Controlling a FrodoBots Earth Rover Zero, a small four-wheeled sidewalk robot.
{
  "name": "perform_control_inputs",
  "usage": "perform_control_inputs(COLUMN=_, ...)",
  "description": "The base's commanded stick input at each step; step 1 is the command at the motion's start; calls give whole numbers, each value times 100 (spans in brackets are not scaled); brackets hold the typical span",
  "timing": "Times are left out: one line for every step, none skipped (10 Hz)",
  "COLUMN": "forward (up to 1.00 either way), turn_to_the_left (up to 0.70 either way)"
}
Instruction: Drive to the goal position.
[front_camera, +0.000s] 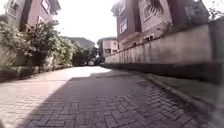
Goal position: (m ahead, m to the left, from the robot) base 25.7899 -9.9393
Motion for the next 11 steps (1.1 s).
perform_control_inputs(forward=69, turn_to_the_left=3)
perform_control_inputs(forward=69, turn_to_the_left=3)
perform_control_inputs(forward=69, turn_to_the_left=3)
perform_control_inputs(forward=69, turn_to_the_left=3)
perform_control_inputs(forward=69, turn_to_the_left=3)
perform_control_inputs(forward=69, turn_to_the_left=3)
perform_control_inputs(forward=69, turn_to_the_left=3)
perform_control_inputs(forward=69, turn_to_the_left=3)
perform_control_inputs(forward=69, turn_to_the_left=3)
perform_control_inputs(forward=69, turn_to_the_left=3)
perform_control_inputs(forward=69, turn_to_the_left=3)
